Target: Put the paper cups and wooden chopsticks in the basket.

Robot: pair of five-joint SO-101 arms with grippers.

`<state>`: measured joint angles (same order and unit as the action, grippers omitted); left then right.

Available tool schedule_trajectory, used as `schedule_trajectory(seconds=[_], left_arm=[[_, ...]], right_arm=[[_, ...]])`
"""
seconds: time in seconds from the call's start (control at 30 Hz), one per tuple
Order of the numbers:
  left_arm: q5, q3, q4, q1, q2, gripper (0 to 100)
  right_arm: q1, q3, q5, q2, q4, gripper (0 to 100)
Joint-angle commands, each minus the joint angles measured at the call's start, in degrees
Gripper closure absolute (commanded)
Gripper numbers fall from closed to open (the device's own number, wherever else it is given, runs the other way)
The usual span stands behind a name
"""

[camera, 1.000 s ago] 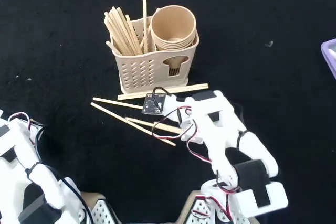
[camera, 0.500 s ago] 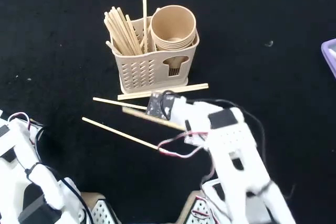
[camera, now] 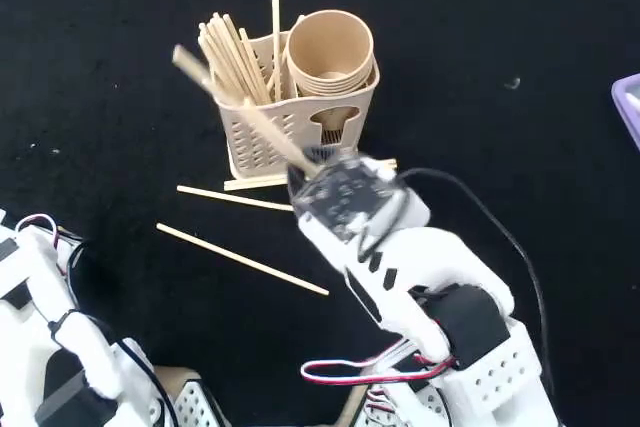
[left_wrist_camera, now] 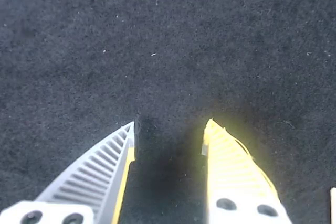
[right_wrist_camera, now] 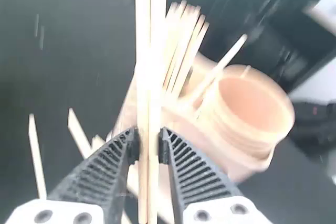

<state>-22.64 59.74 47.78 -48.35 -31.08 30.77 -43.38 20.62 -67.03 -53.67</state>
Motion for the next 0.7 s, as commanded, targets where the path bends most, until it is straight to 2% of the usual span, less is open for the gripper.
schedule_trajectory(seconds=[0.0,0.17,0.4,0.53,0.67], left_arm=[[0.3,-0.8,-0.9,0.0,-0.3,79],[0.3,-0.8,-0.9,0.0,-0.3,79],[0.3,-0.8,-0.9,0.0,-0.3,79],[0.3,-0.8,-0.9,0.0,-0.3,79],[0.3,-0.8,-0.9,0.0,-0.3,79]], right_arm=[[0.7,3.2,-9.4,0.4,19.8,98.8],[0.7,3.6,-17.7,6.5,37.5,98.8],[0.4,3.6,-18.5,23.3,59.7,98.7],[0.4,4.1,-18.4,31.5,67.0,98.7],[0.3,7.4,-18.4,38.5,68.2,98.7]])
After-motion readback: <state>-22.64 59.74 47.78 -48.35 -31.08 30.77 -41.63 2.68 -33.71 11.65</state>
